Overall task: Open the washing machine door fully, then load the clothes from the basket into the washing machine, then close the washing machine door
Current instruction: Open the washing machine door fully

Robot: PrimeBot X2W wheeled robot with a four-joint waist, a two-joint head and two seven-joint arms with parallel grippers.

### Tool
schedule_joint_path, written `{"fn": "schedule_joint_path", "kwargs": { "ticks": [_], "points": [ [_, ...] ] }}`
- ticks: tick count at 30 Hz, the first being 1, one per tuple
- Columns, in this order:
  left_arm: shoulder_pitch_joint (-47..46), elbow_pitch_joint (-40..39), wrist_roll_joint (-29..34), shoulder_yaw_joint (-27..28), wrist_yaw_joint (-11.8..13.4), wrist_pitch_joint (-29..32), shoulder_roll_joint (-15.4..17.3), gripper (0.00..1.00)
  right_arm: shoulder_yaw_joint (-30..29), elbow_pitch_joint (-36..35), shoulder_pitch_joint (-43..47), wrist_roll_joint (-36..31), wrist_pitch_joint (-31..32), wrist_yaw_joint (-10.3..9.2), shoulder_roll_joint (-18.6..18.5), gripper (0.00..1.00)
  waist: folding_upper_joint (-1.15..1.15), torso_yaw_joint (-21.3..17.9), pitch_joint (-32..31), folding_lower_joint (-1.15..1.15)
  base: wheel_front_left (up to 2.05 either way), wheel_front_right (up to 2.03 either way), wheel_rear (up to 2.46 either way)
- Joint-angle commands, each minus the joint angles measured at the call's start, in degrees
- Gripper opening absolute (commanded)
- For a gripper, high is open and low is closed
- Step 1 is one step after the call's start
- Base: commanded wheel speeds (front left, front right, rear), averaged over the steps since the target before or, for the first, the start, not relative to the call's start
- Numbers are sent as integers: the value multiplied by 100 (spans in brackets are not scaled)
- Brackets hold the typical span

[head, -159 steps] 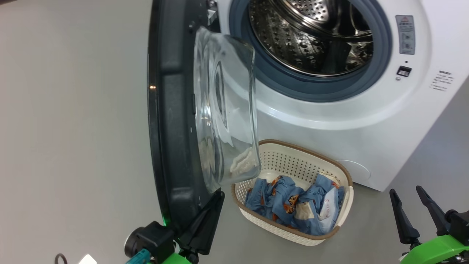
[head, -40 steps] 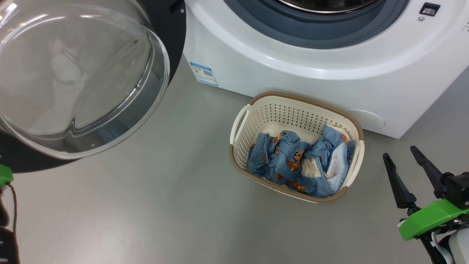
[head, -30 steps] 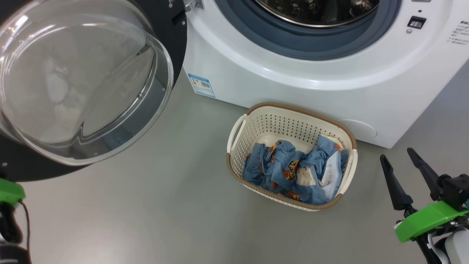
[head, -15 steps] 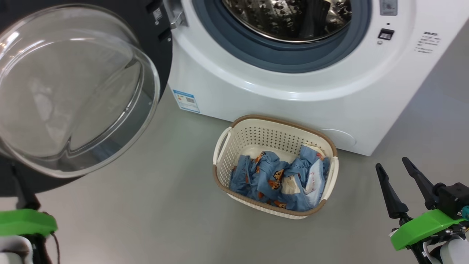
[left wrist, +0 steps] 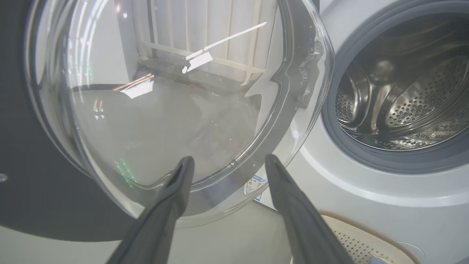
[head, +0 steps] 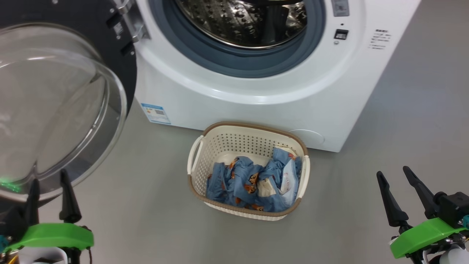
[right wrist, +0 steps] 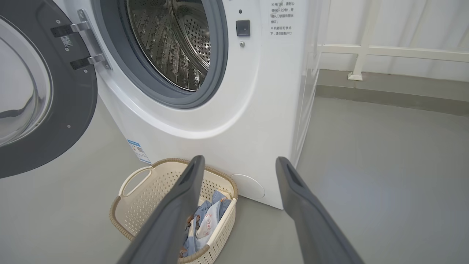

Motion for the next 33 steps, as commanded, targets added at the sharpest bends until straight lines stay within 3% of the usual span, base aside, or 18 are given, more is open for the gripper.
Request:
{"fn": "schedule_joint_path", "kwargs": {
  "ticks": [1, 24, 33],
  "points": [
    [36, -176, -47, 86, -7, -30, 193, 100, 117, -145, 49, 29, -69, 9, -68, 100, 0, -179, -54, 0, 0, 0, 0],
    [385, -492, -547, -1453, -7, -30, 695, 100, 75, -173, 127, 51, -69, 9, 67, 100, 0, -1316, -167, 0, 0, 0, 0],
    [442, -512, -629, -1649, -7, -30, 712, 100, 41, -188, 162, 61, -69, 9, 100, 100, 0, -1584, -192, 0, 0, 0, 0]
  ]
}}
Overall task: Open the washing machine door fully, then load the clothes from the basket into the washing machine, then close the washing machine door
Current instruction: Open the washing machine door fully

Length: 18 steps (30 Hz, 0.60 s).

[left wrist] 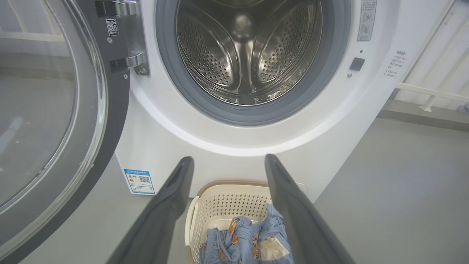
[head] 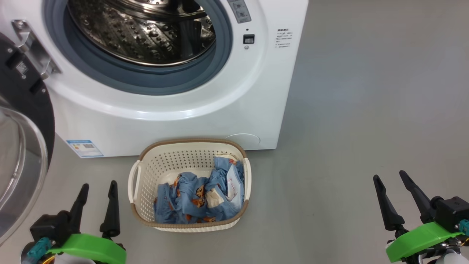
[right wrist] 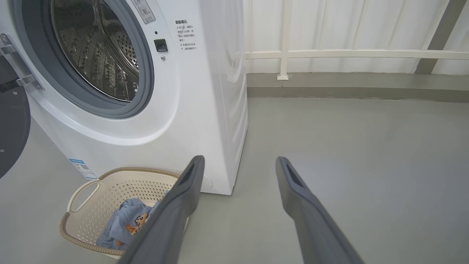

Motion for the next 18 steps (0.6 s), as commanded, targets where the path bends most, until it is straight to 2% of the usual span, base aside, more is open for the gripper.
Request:
{"fn": "schedule_joint_path", "kwargs": {
  "ticks": [1, 18],
  "points": [
    [-24, -149, -31, 146, -7, -30, 156, 100, 87, -149, 67, 58, -69, 9, -67, 100, 0, -73, -22, 0, 0, 0, 0],
    [-15, -208, -113, 91, -8, -30, 238, 100, -11, -201, 96, 18, -69, 9, 4, 100, 0, -131, -24, 0, 0, 0, 0]
  ]
}}
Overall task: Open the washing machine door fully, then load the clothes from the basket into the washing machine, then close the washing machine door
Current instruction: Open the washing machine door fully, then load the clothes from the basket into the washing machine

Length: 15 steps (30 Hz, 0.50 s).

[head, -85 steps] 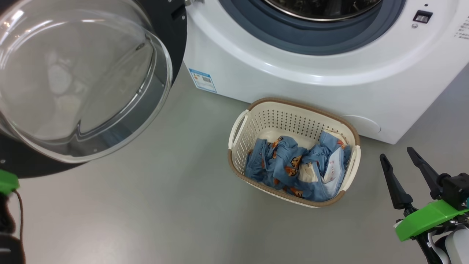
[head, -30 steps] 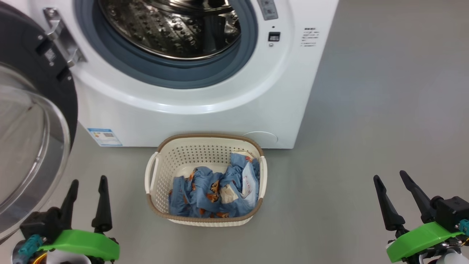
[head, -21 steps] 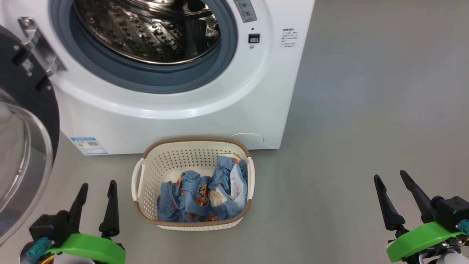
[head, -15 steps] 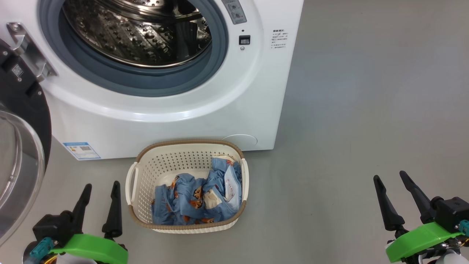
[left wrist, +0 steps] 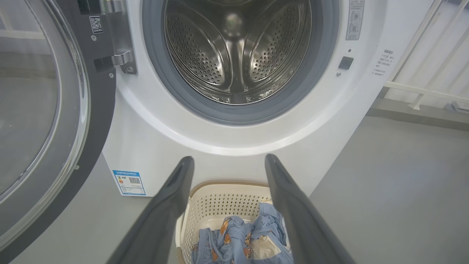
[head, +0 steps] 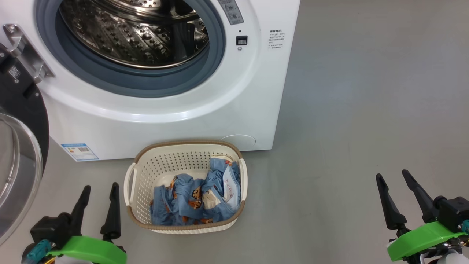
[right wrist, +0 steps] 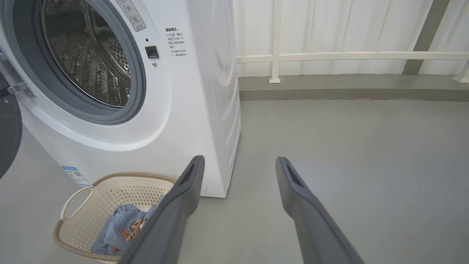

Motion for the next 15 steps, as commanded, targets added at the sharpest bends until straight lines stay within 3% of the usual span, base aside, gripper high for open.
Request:
{"fn": "schedule_joint_path", "kwargs": {
  "ticks": [1, 9, 15],
  "points": [
    [-93, -131, 14, 207, -8, -30, 163, 100, 98, -160, 75, 13, -69, 9, -57, 100, 0, 5, 9, 0, 0, 0, 0],
    [-99, -197, -38, 179, -8, -30, 151, 100, 89, -179, 56, -5, -69, 9, -47, 100, 0, 28, 42, 0, 3, -3, 0],
    [-116, -218, -69, 138, -8, -30, 190, 100, 88, -184, 28, -3, -69, 9, -43, 100, 0, 38, 86, 0, 65, -65, 0]
  ]
}}
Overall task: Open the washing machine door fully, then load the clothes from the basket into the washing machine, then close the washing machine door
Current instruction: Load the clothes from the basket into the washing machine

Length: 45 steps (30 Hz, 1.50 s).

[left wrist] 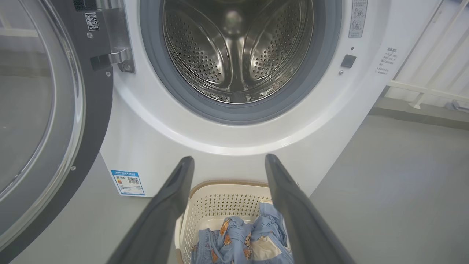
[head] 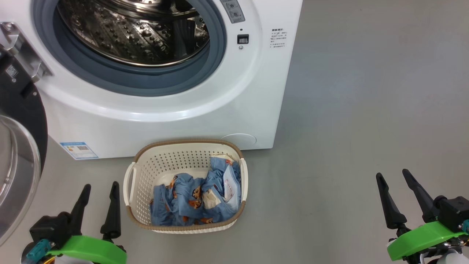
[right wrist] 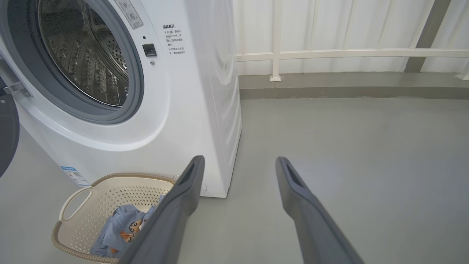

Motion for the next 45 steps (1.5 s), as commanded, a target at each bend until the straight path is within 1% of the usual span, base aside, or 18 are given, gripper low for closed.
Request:
{"fn": "schedule_joint_path", "kwargs": {
  "ticks": [1, 12, 19, 33, 45],
  "points": [
    [-124, -166, -41, 163, -8, -30, 166, 100, 110, -156, 22, -7, -69, 9, -60, 100, 0, 6, 24, 0, 112, -112, 0],
    [-180, -99, -111, 193, -8, -30, 184, 100, 124, -157, 1, -20, -69, 9, -37, 100, 0, 24, 43, 0, 110, -110, 0],
    [-203, -50, -47, 283, -8, -30, 161, 100, 148, -146, -17, -9, -69, 9, -43, 100, 0, 44, 37, 0, 93, -93, 0],
    [-174, 65, -52, 240, -8, -30, 66, 100, 188, -146, -16, 5, -69, 9, -58, 100, 0, 74, 23, 0, 12, -12, 0],
    [-309, 695, -170, 30, -8, -30, 2, 100, 113, -265, -243, -72, -69, 9, 87, 100, 0, 17, 517, 0, 0, 0, 0]
  ]
}}
